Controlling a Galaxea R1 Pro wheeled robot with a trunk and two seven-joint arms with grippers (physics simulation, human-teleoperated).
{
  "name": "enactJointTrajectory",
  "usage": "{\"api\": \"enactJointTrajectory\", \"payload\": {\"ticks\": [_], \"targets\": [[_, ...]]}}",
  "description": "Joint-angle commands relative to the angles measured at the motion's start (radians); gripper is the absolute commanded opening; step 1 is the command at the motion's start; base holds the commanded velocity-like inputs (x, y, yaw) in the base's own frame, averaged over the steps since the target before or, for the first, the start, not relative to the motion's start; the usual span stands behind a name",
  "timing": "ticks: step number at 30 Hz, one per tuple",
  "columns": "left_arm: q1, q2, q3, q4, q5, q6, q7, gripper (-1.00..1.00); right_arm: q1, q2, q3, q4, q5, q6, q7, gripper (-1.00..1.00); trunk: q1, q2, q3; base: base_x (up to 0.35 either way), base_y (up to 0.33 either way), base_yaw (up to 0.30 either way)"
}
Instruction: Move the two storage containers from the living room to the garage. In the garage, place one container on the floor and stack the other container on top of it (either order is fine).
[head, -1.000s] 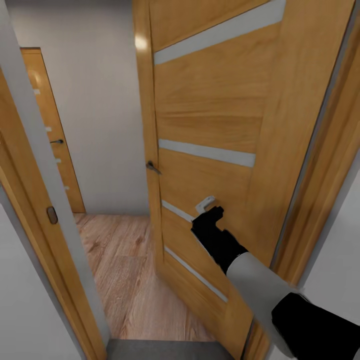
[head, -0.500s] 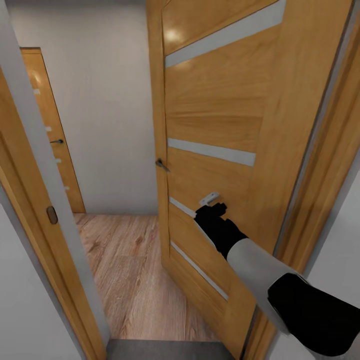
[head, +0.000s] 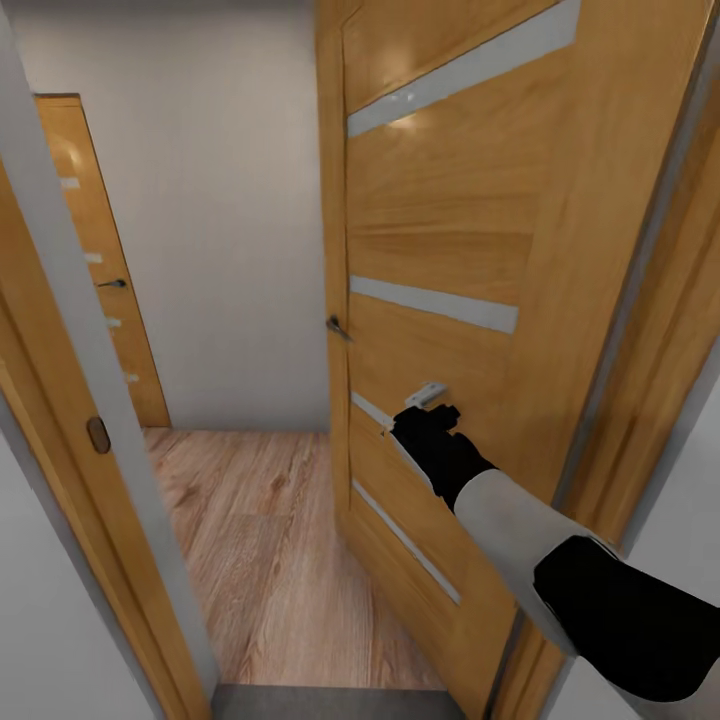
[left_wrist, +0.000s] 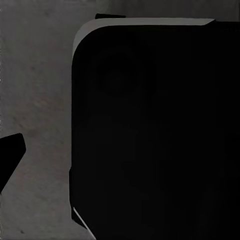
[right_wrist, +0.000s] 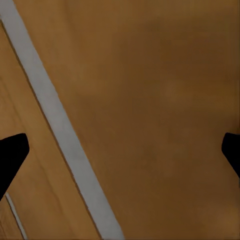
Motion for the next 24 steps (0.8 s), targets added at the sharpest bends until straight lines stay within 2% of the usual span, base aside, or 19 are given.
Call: {"api": "enactJointTrajectory", "payload": {"ticks": [1,6,19,24], "targets": [[0.000,0.000,0.002,0.000,0.002,-0.002,-0.001,1.00,-0.002,0.000,0.011,0.000,0.061,0.019,-0.015,1.00,0.001,0.000,-0.001,0.276,0.000,0.000],[0.000,0.000,0.000,0.000,0.000,-0.003,-0.001,1.00,-0.002,0.000,0.011,0.000,0.060,0.019,-0.015,1.00,0.001,0.000,-0.001,0.222,0.000,0.000],[0.000,0.000,0.000,0.000,0.002,-0.003,-0.001,1.00,-0.002,0.000,0.011,0.000,0.060,0.020,-0.015,1.00,0.001,0.000,-0.001,0.029,0.000,0.000],[0.000,0.000,0.000,0.000,0.000,-0.003,-0.001,1.00,-0.002,0.000,0.012,0.000,0.060,0.023,-0.015,1.00,0.001,0.000,-0.001,0.239,0.000,0.000]]}}
